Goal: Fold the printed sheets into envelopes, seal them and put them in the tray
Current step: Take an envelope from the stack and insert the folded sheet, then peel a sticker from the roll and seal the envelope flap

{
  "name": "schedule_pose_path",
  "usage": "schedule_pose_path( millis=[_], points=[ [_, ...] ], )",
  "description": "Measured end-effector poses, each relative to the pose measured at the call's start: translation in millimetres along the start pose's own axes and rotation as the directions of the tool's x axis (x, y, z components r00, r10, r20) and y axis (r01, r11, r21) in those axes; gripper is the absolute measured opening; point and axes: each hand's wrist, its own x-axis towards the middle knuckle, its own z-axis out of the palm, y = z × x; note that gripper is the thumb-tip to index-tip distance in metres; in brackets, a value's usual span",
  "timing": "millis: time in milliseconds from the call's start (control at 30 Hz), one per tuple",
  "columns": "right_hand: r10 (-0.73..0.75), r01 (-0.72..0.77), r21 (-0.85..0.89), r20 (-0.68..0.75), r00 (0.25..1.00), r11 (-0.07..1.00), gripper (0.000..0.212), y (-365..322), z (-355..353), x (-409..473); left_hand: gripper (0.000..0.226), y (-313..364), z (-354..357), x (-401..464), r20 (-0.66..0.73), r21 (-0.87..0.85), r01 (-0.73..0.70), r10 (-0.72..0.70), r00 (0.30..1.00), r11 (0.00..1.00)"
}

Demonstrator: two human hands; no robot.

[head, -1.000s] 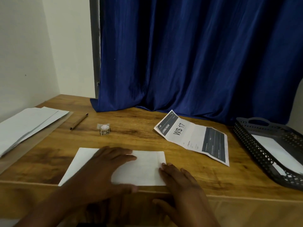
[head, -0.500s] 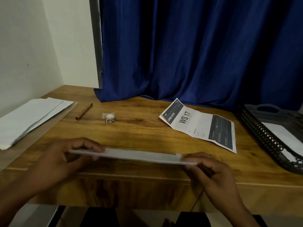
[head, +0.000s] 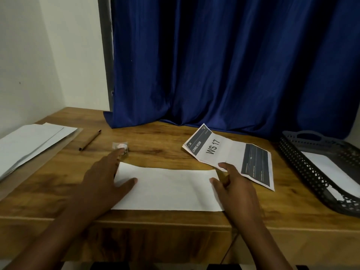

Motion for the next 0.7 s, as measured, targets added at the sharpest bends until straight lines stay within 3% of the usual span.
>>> schedule_pose_path(
  millis=[67, 133, 333, 500, 600, 700],
  points=[
    [-0.106, 0.097, -0.229, -0.026, 0.994, 0.969, 0.031, -0.8, 4.3, -4.9, 0.086, 0.3, 3.1, -2.9, -0.001, 0.127, 0.006, -0.006, 1.0, 0.992],
    [-0.124, 0.11, -0.321, -0.023, 0.992, 0.941, 0.026, -2.6, 6.2, -7.3, 0.082, 3.8, 3.8, -6.6, -0.023, 0.161, -0.001, 0.004, 1.0, 0.987],
    [-0.099, 0.096, -0.382, 0.013, 0.995, 0.919, 0.02, -0.9, 7.1, -5.5, 0.079, 4.7, -2.1, -9.8, -0.031, 0.062, -0.045, 0.047, 0.998, 0.997],
    [-0.064, 0.065, -0.385, 0.014, 0.998, 0.921, 0.023, 2.1, 10.1, -3.9, 0.077, -10.1, -10.9, 12.3, -0.087, -0.14, 0.087, -0.099, 0.991, 0.986],
    [-0.048, 0.057, -0.388, 0.034, 0.998, 0.92, 0.028, 2.4, 11.3, -3.3, 0.091, -21.2, -19.8, 36.7, -0.073, -0.18, 0.161, -0.177, 0.982, 0.97],
    [-0.03, 0.046, -0.381, 0.047, 0.998, 0.924, 0.028, 1.9, 12.1, -2.4, 0.108, -27.7, -24.0, 63.6, -0.016, -0.092, 0.151, -0.153, 0.988, 0.984]
  ],
)
